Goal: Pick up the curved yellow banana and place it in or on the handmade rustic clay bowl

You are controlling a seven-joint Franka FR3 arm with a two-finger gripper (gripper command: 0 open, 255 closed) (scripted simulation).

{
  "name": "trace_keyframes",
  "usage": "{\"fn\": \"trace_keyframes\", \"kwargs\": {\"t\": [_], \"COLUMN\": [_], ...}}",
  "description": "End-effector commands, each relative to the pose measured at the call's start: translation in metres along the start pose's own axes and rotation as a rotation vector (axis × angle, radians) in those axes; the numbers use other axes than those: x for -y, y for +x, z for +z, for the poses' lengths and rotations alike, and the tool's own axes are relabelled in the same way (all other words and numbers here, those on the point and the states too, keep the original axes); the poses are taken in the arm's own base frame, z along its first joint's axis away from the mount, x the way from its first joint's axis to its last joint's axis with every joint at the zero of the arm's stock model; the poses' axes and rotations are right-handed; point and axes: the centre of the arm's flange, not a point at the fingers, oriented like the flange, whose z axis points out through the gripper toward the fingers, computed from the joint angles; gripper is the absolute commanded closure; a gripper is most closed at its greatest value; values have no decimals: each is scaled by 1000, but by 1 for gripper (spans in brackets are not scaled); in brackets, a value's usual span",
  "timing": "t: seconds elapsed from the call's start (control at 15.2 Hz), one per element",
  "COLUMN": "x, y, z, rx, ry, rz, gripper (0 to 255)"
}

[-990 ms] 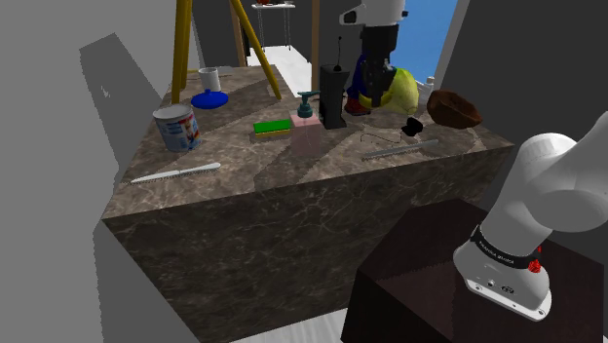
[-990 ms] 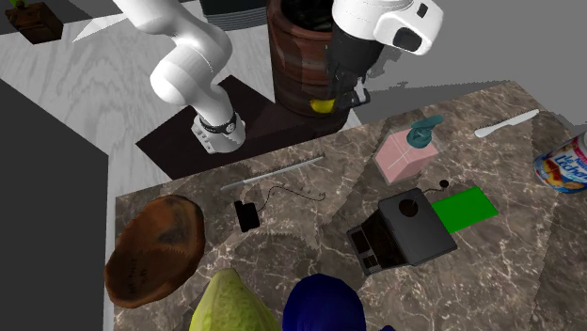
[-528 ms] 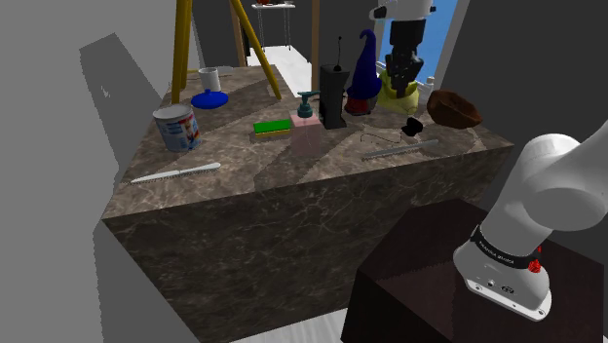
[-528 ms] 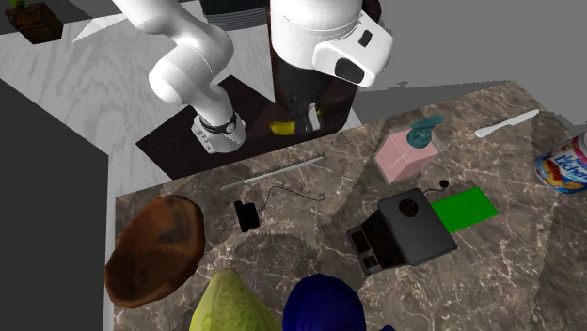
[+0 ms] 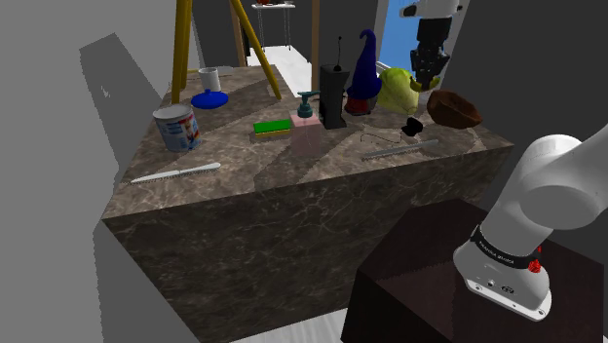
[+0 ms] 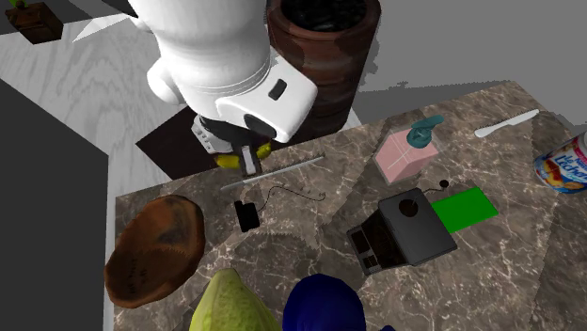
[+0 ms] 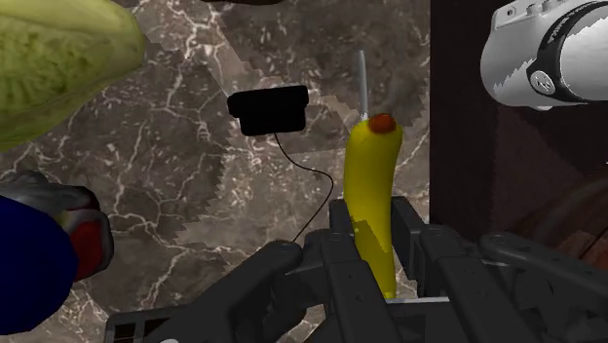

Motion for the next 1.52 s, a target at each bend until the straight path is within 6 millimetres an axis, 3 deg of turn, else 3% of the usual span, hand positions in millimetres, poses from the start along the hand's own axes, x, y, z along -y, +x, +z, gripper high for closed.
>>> {"fn": "trace_keyframes", "kwargs": {"t": [0.0,0.92,1.45], "x": [-10,-75,-80], "y": [-23,-196,-194], "z": [1,0,42], "rx": [0,0,0], "ry": [0,0,0], "rz": [-1,-1,-1], "gripper": [255,255,255]}}
